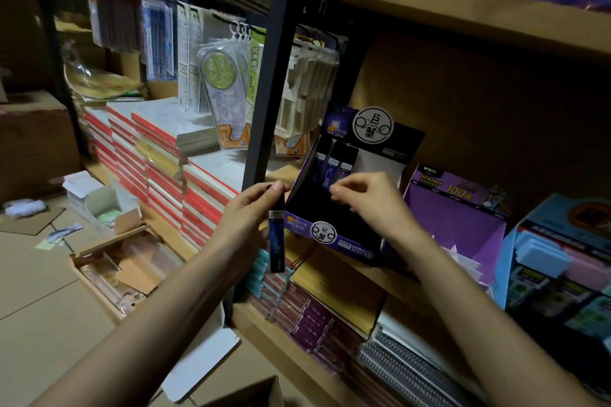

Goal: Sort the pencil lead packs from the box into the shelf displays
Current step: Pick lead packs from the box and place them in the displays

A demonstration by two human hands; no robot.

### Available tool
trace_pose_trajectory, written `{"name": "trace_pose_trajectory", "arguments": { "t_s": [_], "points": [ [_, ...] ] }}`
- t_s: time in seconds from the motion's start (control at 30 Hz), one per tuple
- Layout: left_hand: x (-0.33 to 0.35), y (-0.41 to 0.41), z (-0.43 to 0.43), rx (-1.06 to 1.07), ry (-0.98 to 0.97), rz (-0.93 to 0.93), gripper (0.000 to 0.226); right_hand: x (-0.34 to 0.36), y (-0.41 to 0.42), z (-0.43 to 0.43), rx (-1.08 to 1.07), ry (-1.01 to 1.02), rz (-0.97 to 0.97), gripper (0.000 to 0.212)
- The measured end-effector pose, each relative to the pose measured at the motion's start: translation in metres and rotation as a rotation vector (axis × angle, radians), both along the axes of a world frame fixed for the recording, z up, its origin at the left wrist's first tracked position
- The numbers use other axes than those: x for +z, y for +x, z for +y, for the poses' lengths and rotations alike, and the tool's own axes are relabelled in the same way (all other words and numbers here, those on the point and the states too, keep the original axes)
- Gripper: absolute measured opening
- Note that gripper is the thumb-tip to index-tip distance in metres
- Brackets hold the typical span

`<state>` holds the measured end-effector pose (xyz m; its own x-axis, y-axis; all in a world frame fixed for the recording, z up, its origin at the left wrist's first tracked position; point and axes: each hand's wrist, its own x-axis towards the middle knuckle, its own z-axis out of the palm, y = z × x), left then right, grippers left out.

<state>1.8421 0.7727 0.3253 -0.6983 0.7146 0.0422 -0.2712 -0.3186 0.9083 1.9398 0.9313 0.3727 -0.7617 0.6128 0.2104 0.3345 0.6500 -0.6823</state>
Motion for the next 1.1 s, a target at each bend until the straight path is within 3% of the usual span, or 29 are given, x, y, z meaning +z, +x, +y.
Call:
{"name": "trace_pose_trajectory", "arguments": {
  "t_s": [0.07,0.17,0.33,0.4,0.53,0.63,0.83,1.0,1.1],
  "points": [
    [0.002,0.004,0.003,-0.021,0.005,-0.04,0.024,-0.005,0.006,-0.029,0.134,-0.182,0.097,0.012],
    [0.006,0.01,0.007,-0.034,0.021,-0.077,0.028,-0.013,0.005,-0.056,0.224,-0.3,0.145,0.016],
    [0.004,0.014,0.009,-0.115,-0.012,0.049,0.032,-0.014,0.01,-0.055,0.19,-0.301,0.163,0.012],
    [-0.003,0.013,0.011,-0.082,-0.124,0.303,0.036,-0.007,0.016,-0.04,0.15,-0.282,0.177,0.008],
    [-0.032,0.0,0.018,0.115,-0.399,1.148,0.051,0.02,0.028,0.01,-0.061,-0.237,0.335,0.02],
    [-0.053,-0.005,0.027,0.098,-0.437,1.403,0.054,0.034,0.028,0.045,-0.149,-0.232,0.426,0.019],
    [-0.069,-0.01,0.046,0.154,-0.516,1.489,0.058,0.024,0.0,0.078,-0.159,-0.145,0.372,0.023],
    [-0.073,-0.015,0.047,0.154,-0.514,1.536,0.055,0.004,-0.017,0.081,-0.177,0.129,0.263,0.025],
    [-0.072,-0.015,0.046,0.155,-0.493,1.52,0.053,-0.001,-0.019,0.079,-0.174,0.19,0.24,0.023]
  ]
}}
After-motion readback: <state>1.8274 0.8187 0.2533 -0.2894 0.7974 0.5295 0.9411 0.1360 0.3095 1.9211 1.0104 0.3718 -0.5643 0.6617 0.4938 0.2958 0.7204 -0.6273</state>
